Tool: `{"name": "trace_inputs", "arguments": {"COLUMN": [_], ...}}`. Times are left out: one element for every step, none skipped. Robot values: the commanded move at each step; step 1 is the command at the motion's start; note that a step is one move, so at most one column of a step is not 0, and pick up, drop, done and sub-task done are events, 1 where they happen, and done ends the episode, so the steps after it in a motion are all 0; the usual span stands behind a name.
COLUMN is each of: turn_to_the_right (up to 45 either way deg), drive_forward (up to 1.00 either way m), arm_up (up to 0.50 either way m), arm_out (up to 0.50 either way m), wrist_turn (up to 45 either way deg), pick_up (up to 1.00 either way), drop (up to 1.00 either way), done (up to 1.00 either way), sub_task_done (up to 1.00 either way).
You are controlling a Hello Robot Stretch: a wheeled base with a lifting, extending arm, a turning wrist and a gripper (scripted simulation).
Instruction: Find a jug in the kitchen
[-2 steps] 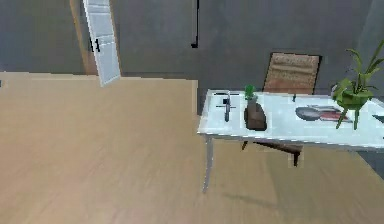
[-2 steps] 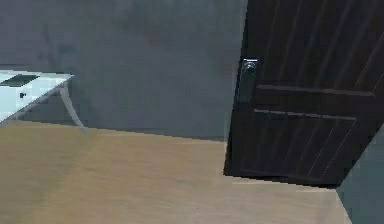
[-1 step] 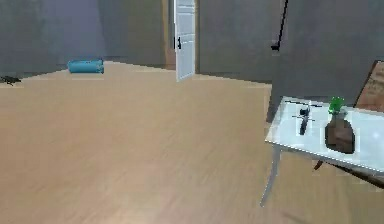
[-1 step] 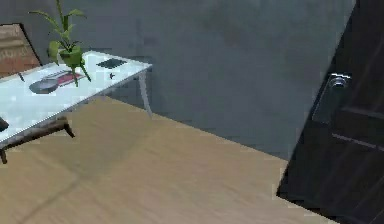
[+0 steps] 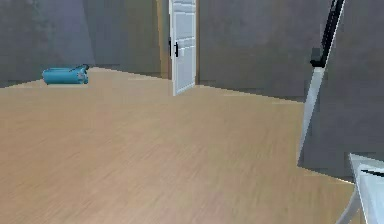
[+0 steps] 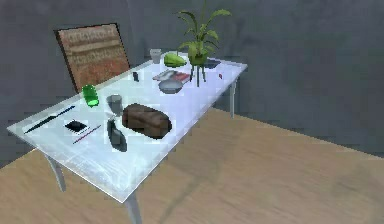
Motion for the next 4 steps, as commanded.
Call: {"name": "trace_inputs", "arguments": {"turn_to_the_right": [-6.0, 0.0, 33.0, 0.0], "drive_forward": [0.00, 0.25, 0.00, 1.00], "arm_up": [0.00, 0.00, 0.00, 0.00], "arm_out": [0.00, 0.00, 0.00, 0.00], "wrist_turn": [0.0, 0.0, 0.0, 0.0], "pick_up": [0.00, 0.00, 0.00, 0.00], "drop": [0.00, 0.00, 0.00, 0.00], "done": [0.00, 0.00, 0.00, 0.00], "sub_task_done": [0.00, 0.00, 0.00, 0.00]}}
